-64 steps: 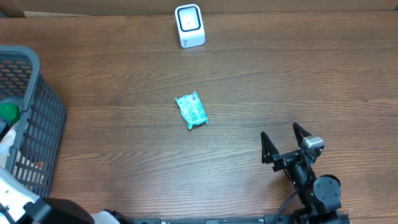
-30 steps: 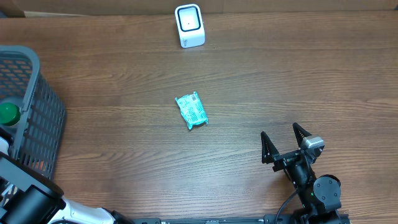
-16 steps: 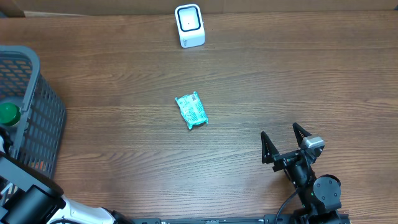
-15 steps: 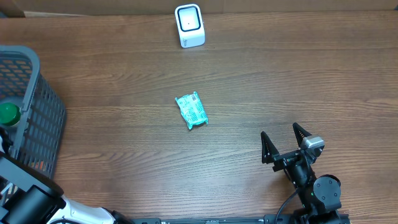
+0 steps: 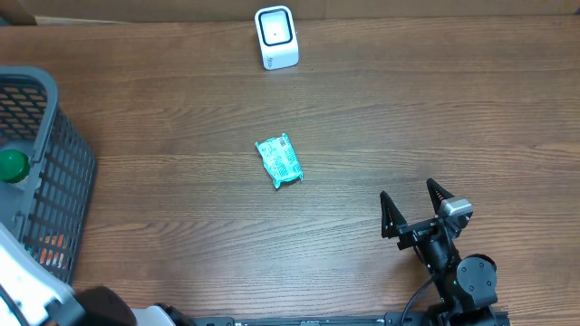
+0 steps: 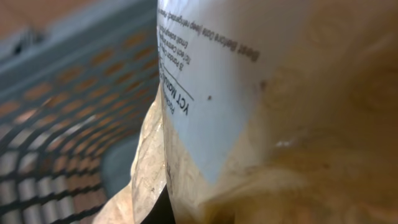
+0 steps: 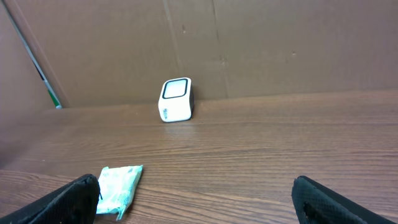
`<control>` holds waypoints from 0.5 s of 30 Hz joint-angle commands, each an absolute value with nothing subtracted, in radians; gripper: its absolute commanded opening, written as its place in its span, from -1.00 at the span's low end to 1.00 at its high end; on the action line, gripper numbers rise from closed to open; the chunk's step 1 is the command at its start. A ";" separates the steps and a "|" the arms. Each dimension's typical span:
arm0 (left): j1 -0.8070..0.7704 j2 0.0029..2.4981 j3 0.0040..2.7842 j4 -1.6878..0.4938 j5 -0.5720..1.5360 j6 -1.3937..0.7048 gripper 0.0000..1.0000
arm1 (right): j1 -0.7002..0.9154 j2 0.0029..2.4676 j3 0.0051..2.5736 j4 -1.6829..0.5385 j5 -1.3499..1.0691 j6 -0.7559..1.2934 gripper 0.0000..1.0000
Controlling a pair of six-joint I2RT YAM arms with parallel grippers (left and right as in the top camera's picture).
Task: Scan the item barcode
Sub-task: 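Reach the left gripper back into the basket toward the clear bag, then grasp the clear brown-labelled bag and place it beside the green packet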
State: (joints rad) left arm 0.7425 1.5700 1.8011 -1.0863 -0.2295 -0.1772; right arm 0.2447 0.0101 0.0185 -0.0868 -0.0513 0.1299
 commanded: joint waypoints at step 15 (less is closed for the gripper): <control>0.098 1.373 1.680 -1.254 0.580 -0.147 -0.92 | 0.252 0.003 0.008 -0.081 -0.046 0.126 1.00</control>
